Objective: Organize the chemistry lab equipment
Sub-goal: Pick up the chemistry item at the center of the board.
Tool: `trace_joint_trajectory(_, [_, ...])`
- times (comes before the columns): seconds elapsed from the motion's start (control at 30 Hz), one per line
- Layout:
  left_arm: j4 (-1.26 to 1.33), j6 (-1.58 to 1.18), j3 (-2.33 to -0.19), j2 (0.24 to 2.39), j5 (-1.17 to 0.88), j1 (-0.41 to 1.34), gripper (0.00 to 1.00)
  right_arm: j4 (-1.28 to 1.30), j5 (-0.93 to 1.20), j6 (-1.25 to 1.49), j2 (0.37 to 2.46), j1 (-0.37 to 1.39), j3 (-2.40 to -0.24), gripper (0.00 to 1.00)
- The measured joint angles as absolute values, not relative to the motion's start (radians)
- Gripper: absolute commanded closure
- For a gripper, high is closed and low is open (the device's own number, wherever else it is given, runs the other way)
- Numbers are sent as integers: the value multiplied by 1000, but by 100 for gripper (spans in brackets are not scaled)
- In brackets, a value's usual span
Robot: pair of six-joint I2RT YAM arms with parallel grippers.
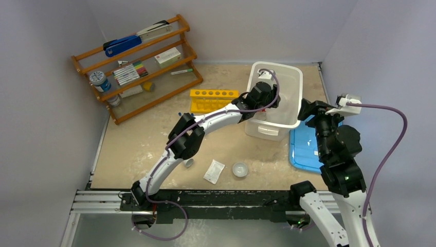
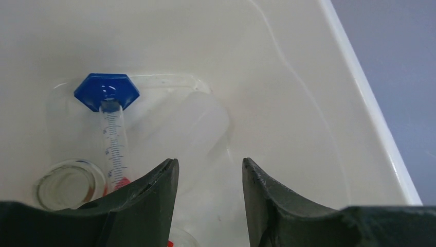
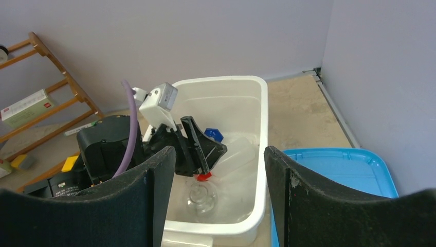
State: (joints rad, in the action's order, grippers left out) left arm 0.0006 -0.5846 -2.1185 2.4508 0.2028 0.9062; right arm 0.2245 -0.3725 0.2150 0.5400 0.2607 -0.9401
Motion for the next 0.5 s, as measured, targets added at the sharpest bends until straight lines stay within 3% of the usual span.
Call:
trace_joint_trajectory(0.33, [36, -576, -2112, 2421, 107, 942, 52, 253, -367, 225, 505, 261, -940, 33])
trace_joint_trajectory(0.5, [4, -507, -2075, 2268, 105, 1010, 52, 279, -337, 215, 490, 261, -964, 32])
